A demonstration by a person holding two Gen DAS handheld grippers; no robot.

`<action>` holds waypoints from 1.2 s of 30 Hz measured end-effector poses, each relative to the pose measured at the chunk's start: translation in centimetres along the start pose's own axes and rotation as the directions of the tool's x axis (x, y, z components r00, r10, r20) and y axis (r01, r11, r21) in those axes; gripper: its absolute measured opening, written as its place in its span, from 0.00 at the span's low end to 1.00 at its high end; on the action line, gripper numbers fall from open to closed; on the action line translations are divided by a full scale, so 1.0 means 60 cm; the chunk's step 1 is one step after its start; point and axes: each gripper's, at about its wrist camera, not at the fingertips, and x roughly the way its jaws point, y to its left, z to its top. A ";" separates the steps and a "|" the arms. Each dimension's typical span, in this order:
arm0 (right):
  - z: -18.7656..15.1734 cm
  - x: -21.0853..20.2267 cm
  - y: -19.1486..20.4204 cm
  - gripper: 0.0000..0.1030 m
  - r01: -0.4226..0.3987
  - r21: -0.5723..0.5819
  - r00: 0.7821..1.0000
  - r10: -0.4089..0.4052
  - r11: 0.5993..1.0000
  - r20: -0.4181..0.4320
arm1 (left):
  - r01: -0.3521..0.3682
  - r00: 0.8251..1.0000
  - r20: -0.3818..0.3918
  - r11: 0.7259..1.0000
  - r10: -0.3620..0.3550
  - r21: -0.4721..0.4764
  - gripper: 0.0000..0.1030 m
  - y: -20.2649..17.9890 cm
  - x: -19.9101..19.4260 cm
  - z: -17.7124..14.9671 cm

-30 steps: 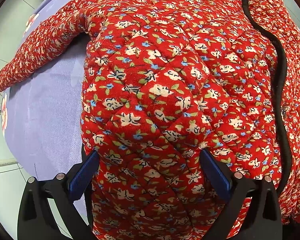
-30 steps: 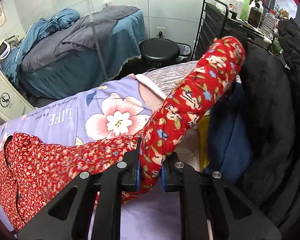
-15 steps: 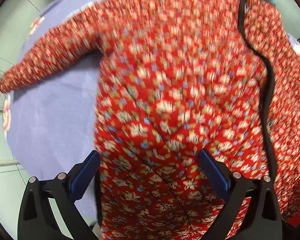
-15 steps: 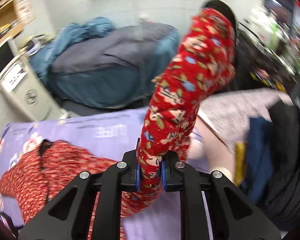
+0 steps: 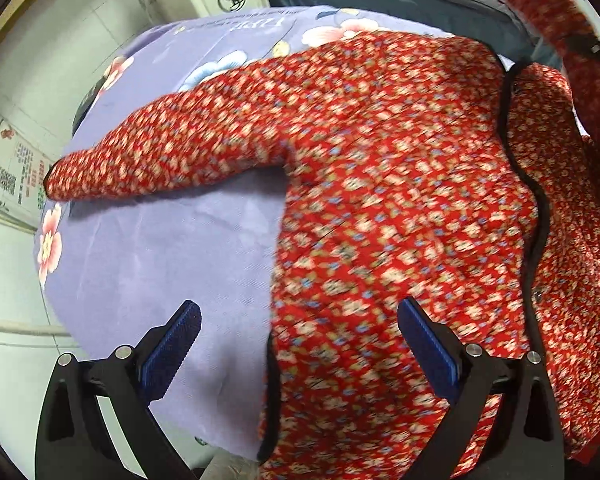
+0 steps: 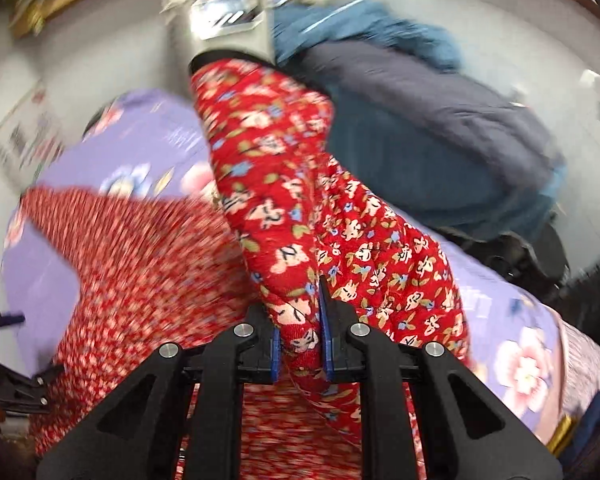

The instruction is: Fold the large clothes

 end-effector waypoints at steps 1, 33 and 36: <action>-0.003 0.018 0.022 0.15 -0.002 -0.034 1.000 0.001 0.999 -0.021 | 0.002 1.000 -0.004 1.000 -0.002 -0.013 0.94 0.007 0.002 -0.004; -0.185 -0.003 -0.135 0.79 0.107 0.381 0.990 -0.063 0.918 -0.126 | 0.059 0.990 0.117 0.984 -0.080 0.170 0.94 -0.079 0.017 0.151; -0.225 -0.018 -0.169 0.79 0.100 0.469 0.988 -0.032 0.877 -0.150 | 0.121 0.979 0.146 0.979 -0.145 0.167 0.94 -0.087 0.029 0.213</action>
